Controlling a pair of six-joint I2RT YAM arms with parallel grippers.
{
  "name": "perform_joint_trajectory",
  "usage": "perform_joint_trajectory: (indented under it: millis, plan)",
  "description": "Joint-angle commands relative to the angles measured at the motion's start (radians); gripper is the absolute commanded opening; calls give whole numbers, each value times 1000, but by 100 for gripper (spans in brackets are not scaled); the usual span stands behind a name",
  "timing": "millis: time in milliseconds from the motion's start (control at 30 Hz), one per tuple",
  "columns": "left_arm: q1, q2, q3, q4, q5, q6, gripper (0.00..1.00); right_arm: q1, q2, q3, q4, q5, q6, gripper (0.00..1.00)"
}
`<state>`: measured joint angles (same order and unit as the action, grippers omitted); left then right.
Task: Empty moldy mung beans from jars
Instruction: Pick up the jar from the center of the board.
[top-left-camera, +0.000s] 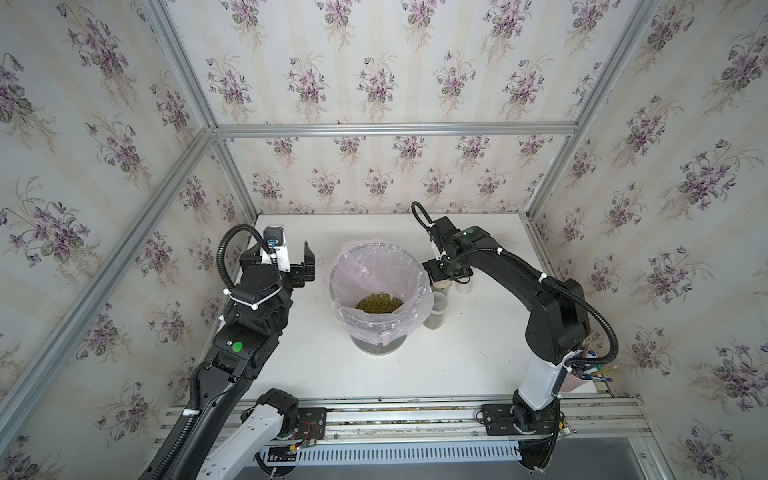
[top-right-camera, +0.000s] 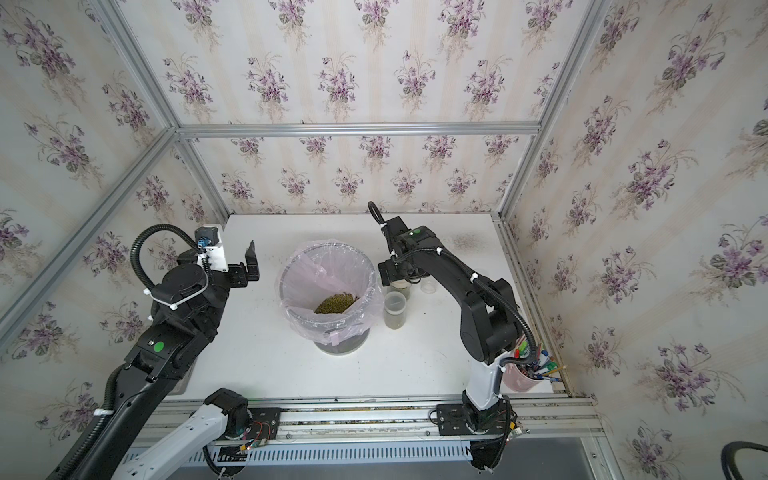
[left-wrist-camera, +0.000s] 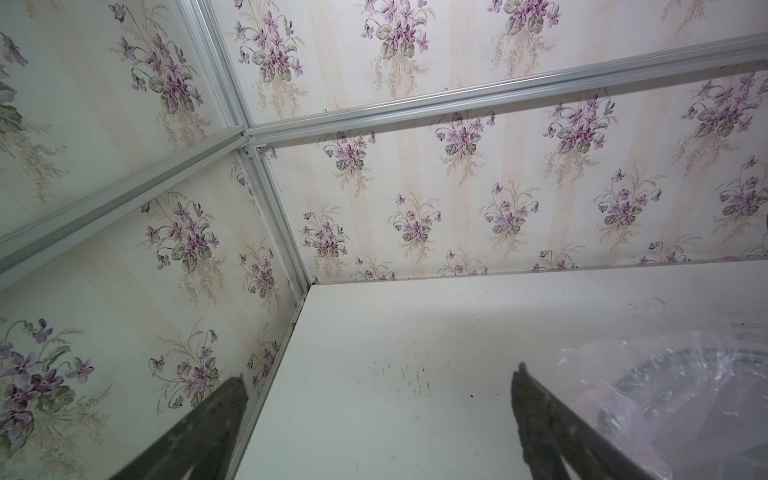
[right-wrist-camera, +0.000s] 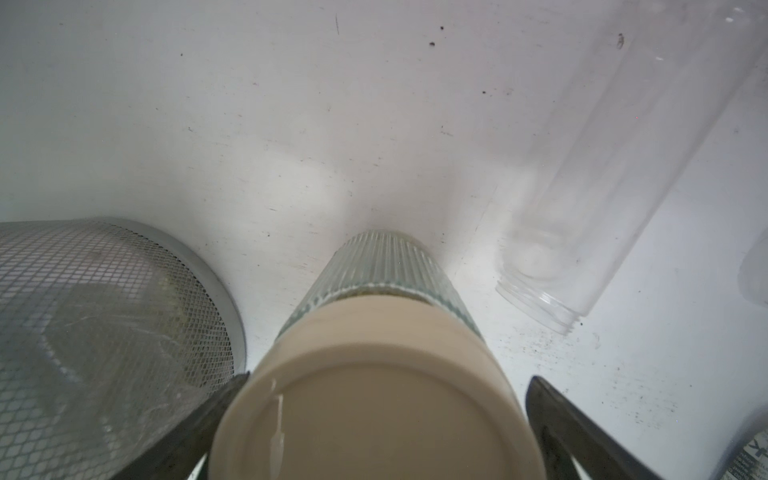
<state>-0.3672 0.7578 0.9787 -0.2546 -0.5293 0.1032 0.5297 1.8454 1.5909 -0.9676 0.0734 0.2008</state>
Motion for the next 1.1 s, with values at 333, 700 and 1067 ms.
perform_joint_trajectory:
  millis: [333, 700, 1067]
  plan:
    - [2, 2, -4, 37, -12, 2, 100, 1, 13, -19, 15, -16, -11, 90]
    - [3, 2, -6, 40, -11, 2, 100, 1, 9, -39, 32, -36, -17, 83]
    - [3, -2, -9, 41, -9, -1, 100, 1, -13, -48, 39, -49, -18, 60]
